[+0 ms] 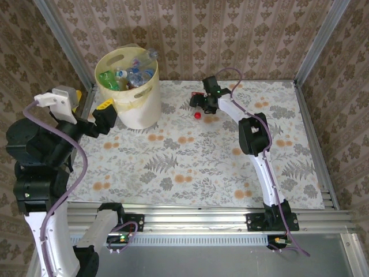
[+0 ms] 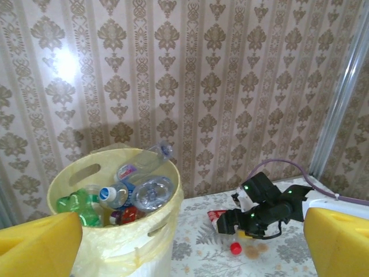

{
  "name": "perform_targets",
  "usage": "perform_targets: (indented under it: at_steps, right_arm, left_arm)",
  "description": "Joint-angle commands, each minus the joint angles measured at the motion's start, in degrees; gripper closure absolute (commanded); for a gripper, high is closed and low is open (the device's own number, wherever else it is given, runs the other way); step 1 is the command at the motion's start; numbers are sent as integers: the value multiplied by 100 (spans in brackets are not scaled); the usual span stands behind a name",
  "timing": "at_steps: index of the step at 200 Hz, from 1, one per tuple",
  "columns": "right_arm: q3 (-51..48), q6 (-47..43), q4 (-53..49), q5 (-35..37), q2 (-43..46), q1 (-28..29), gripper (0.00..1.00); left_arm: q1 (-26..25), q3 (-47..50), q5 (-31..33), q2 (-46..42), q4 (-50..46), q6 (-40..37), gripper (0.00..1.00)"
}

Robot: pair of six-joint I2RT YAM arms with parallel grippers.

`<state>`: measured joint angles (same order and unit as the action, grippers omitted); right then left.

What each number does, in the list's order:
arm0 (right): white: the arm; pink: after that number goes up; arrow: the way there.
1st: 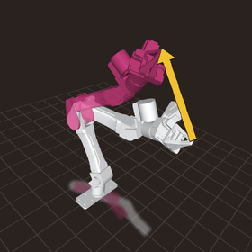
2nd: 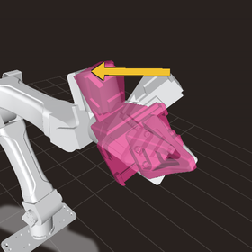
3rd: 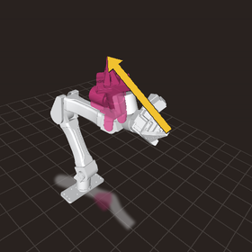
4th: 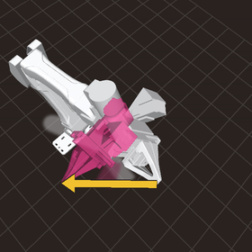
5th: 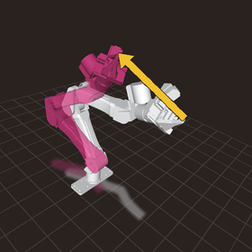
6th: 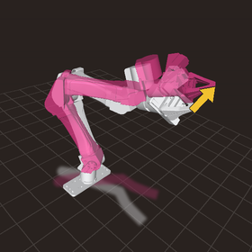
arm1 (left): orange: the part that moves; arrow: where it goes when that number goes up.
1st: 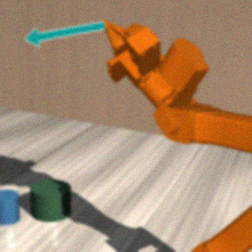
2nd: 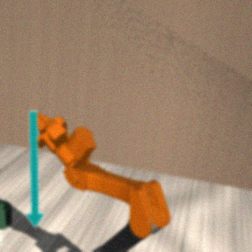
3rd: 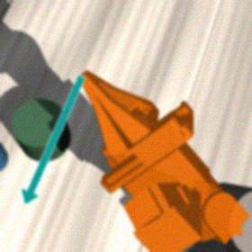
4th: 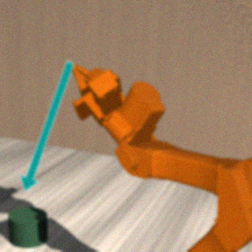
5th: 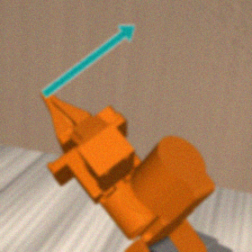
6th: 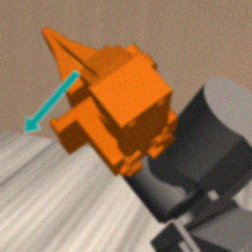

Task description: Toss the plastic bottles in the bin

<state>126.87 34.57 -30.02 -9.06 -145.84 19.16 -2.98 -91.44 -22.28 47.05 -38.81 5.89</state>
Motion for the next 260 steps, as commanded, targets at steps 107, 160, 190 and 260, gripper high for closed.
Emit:
perform_targets:
  at_steps: [107,160,190,260]
  right_arm:
    - [-2640,24,1298,-85,1390,1,55]
    - [-4614,-57,2293,-125,3033,39,55]
    - [-5472,-204,2613,-57,3998,95,55]
    - [-6527,-744,2957,55,5934,407,56]
  left_arm:
    - [-903,1027,-670,599,1383,1031,0]
    - [-1907,1666,-264,1385,2301,1788,0]
    - [-1954,1897,-377,1854,2850,2547,2]
    - [-2620,1932,-307,2623,3208,2956,9]
